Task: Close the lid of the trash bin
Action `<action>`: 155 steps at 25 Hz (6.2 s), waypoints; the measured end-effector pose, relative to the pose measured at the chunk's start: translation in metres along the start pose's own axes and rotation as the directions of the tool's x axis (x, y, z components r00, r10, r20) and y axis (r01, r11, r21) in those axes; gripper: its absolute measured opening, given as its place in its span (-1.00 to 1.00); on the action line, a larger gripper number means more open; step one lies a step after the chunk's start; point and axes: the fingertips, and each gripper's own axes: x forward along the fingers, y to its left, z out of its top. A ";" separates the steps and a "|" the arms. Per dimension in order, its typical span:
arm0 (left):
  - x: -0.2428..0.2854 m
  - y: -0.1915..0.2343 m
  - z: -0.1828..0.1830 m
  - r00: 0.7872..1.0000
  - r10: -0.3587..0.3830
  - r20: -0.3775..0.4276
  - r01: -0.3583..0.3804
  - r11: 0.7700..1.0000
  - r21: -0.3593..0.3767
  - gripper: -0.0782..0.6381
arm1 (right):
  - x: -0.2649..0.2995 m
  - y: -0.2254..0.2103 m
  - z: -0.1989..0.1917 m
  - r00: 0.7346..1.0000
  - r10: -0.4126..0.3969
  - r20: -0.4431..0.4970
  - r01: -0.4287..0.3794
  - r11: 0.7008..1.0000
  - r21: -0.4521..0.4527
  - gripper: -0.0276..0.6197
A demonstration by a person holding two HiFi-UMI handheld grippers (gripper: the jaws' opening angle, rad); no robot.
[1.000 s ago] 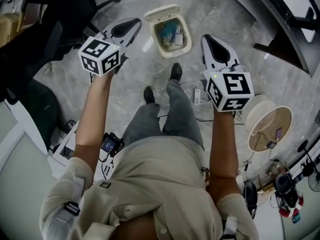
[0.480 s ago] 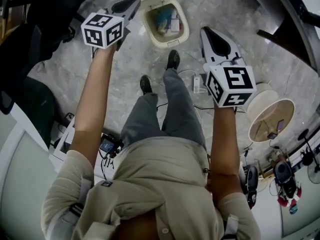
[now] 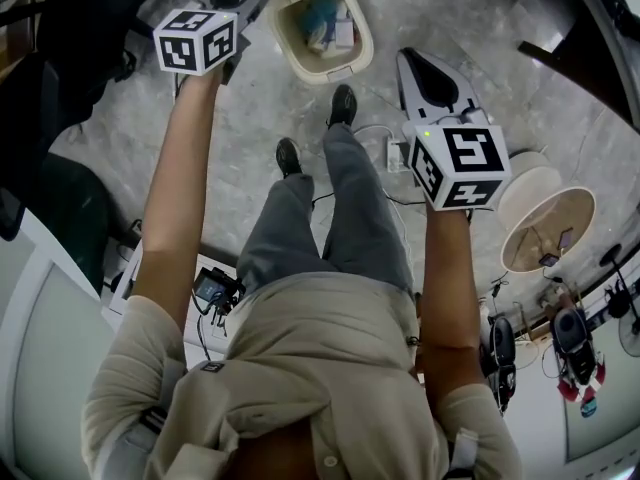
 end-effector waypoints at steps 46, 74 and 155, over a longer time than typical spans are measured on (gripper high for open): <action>0.062 -0.125 -0.217 0.920 -0.247 -0.305 0.236 0.969 -0.072 -0.61 | 0.011 -0.011 -0.095 0.997 -0.020 -0.070 0.027 0.995 0.101 -0.83; 0.118 -0.117 -0.293 0.847 -0.213 -0.487 0.259 0.965 0.028 -0.70 | 0.011 -0.017 -0.143 0.993 -0.059 -0.100 0.071 0.989 0.126 -0.83; -0.689 -0.363 0.100 0.665 -0.445 0.599 0.092 0.846 0.526 -0.74 | -0.473 0.363 0.132 0.814 0.114 0.569 0.068 0.955 -0.288 -0.84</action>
